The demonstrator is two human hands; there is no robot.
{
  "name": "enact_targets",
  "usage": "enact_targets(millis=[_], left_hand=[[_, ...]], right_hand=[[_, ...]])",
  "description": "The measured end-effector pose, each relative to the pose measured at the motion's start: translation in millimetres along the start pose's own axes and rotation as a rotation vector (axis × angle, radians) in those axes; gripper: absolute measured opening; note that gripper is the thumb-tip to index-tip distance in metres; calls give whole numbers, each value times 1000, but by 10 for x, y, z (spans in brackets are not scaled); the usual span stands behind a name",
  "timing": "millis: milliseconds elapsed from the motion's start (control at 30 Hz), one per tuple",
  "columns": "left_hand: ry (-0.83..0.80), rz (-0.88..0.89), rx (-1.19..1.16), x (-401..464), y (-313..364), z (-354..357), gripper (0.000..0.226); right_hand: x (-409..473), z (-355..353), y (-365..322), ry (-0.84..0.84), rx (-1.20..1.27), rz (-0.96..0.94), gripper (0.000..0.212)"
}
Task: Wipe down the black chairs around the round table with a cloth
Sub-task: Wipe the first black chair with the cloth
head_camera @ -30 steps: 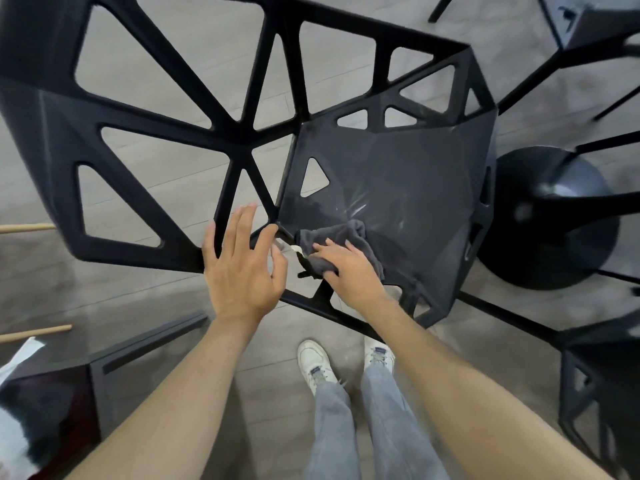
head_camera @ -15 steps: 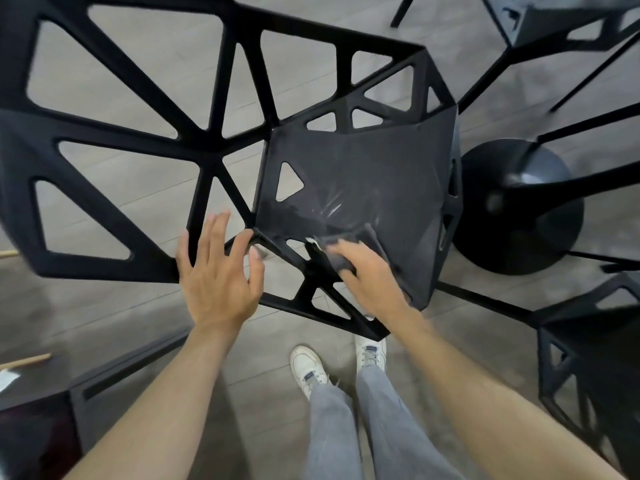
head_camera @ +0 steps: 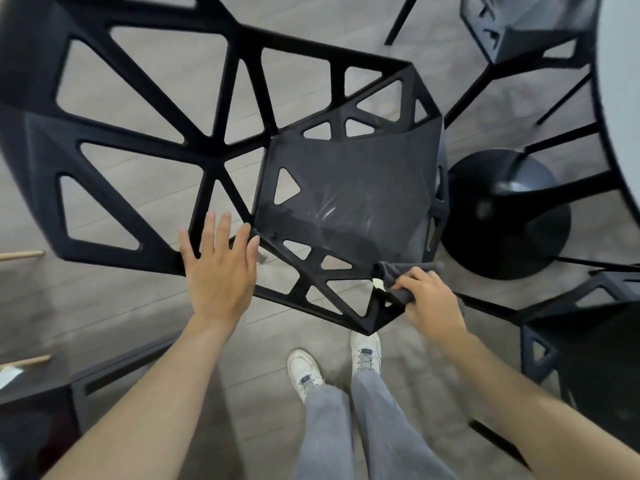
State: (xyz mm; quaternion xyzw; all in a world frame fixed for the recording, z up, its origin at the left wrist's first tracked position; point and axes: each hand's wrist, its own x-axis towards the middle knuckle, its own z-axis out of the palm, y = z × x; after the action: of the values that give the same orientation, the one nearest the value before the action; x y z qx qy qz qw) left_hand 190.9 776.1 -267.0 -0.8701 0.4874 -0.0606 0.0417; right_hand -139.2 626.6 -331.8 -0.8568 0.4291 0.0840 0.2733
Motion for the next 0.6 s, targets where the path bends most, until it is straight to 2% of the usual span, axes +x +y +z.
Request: enact_targets(millis=[100, 200, 333, 433, 600], left_hand=[[78, 126, -98, 24, 68, -21, 42], [56, 178, -249, 22, 318, 18, 44], [67, 104, -134, -27, 452, 128, 42], [44, 93, -98, -30, 442, 127, 40], [31, 82, -106, -23, 464, 98, 37]], right_hand=[[28, 85, -70, 21, 110, 81, 33], [266, 196, -311, 116, 155, 102, 27], [391, 346, -563, 203, 130, 131, 25], [108, 405, -662, 206, 143, 184, 25], [-463, 539, -705, 199, -31, -7, 31]])
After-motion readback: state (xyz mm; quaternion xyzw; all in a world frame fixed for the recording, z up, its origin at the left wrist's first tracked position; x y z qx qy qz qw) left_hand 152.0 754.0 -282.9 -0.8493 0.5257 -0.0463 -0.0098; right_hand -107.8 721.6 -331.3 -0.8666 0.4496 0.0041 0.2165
